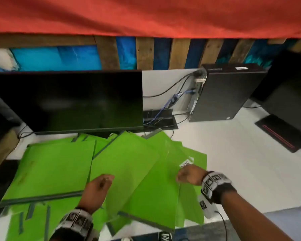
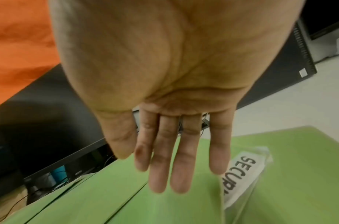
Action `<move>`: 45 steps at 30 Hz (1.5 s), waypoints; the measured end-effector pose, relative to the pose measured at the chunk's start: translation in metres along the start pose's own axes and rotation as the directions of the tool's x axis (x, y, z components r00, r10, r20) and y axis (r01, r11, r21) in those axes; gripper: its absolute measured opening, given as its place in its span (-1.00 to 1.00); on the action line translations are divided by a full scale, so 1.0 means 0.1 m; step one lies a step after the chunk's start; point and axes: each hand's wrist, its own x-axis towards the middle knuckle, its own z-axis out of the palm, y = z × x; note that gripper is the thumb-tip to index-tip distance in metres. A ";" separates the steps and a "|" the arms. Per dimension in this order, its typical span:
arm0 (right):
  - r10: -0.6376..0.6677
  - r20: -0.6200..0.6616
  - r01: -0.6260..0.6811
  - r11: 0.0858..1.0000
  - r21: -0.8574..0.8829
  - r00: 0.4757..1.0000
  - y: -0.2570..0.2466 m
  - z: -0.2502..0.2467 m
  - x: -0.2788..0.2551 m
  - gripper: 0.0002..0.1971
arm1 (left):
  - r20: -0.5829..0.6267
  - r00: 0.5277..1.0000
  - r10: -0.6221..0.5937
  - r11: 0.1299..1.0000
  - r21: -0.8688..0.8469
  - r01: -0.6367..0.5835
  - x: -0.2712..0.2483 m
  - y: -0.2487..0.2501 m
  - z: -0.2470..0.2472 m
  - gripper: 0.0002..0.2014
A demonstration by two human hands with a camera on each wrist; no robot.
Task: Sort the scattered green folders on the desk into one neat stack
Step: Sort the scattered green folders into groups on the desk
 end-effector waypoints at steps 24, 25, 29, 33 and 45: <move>0.380 -0.259 -0.384 0.922 0.038 0.888 -0.17 0.33 1.02 0.08 | 0.427 0.885 -0.184 0.981 0.142 0.135 0.29 -0.03 0.64 -0.52; 0.379 -0.258 -0.377 0.924 0.059 0.888 -0.14 0.31 1.04 0.11 | 0.490 0.859 -0.149 0.988 0.043 0.148 0.27 -0.02 0.62 -0.55; 0.314 -0.204 -0.253 0.927 0.276 0.927 -0.01 0.18 1.11 0.08 | 0.297 0.951 -0.085 0.993 0.103 0.057 0.22 -0.11 0.47 -0.57; 0.233 -0.216 -0.144 0.921 0.361 0.948 0.28 -0.10 1.02 -0.02 | -0.076 0.974 -0.212 0.933 0.283 0.225 0.08 -0.36 0.28 -0.48; 0.155 -0.241 -0.137 0.987 0.086 0.958 0.19 -0.08 0.97 -0.05 | 0.194 0.861 -0.469 0.857 0.335 0.392 0.15 -0.25 0.42 -0.59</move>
